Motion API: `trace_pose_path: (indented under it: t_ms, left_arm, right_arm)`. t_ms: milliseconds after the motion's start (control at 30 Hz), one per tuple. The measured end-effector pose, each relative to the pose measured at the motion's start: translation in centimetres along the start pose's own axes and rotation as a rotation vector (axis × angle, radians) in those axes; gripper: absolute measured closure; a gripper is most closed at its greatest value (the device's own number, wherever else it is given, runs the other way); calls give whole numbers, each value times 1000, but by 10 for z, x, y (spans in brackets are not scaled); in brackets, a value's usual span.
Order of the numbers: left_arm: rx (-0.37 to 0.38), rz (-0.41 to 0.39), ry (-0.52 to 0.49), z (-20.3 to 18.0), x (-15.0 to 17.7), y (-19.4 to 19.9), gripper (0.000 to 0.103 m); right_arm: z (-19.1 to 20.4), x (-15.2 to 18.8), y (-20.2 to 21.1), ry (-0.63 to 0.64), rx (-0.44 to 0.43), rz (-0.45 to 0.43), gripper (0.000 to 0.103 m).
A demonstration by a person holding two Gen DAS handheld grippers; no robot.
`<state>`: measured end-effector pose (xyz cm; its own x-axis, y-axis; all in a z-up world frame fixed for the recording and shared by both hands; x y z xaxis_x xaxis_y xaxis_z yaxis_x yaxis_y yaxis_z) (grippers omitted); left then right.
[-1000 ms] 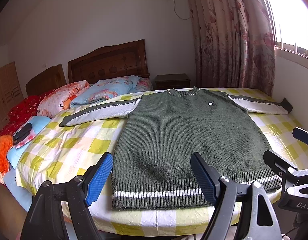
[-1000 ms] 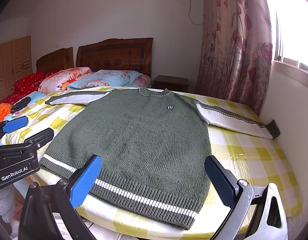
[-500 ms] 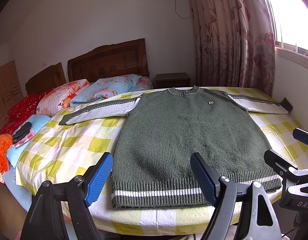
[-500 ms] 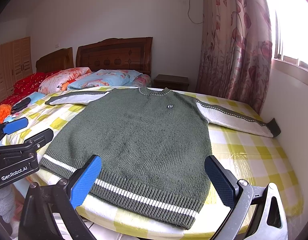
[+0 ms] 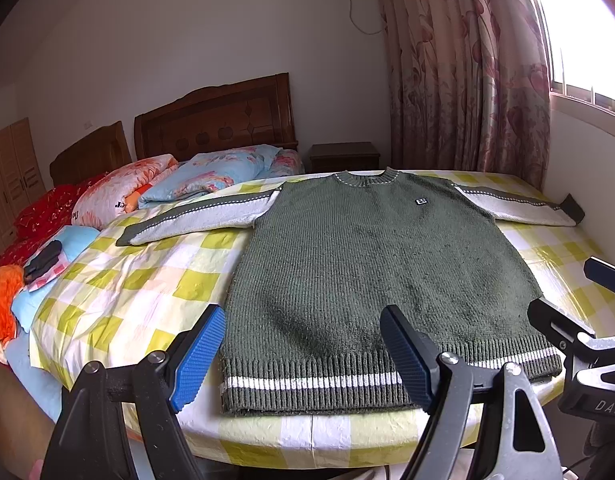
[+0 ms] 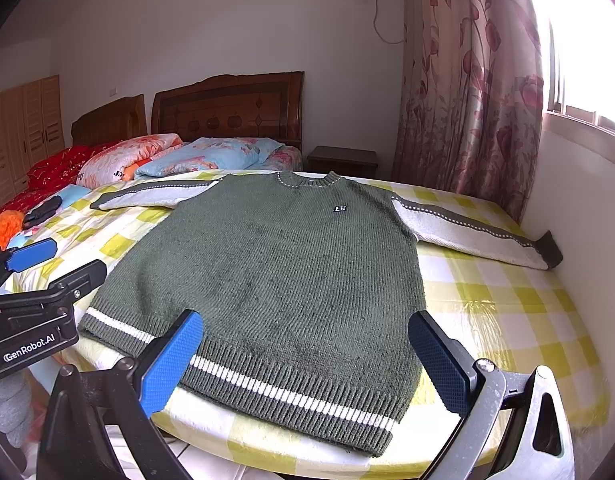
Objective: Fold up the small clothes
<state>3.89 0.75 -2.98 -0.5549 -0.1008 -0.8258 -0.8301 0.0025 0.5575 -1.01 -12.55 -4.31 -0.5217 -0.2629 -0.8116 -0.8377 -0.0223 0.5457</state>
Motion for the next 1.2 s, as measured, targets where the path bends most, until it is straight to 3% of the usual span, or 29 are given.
trace_pose_path:
  t_ms: [800, 1200]
  left_arm:
    - [1, 20, 4, 1, 1, -4, 22]
    - [-1, 89, -3, -1, 2, -23, 22]
  right_arm:
    - [-2, 2, -3, -15, -10, 9, 0]
    - [-9, 9, -11, -44, -21, 30, 0]
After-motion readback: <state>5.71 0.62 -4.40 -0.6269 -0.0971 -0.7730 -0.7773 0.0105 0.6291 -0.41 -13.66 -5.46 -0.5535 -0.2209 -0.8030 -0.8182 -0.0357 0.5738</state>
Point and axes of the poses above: each gripper's, at about its wrist camera, not at the fingertips, and y roughly against the way its jaws point, z to its left, x to its underside, the point moved 4 cm from there along -y, roughly the way its jaws point, and after that the axes turned 13 degrees about y, right-handed, at the moved point
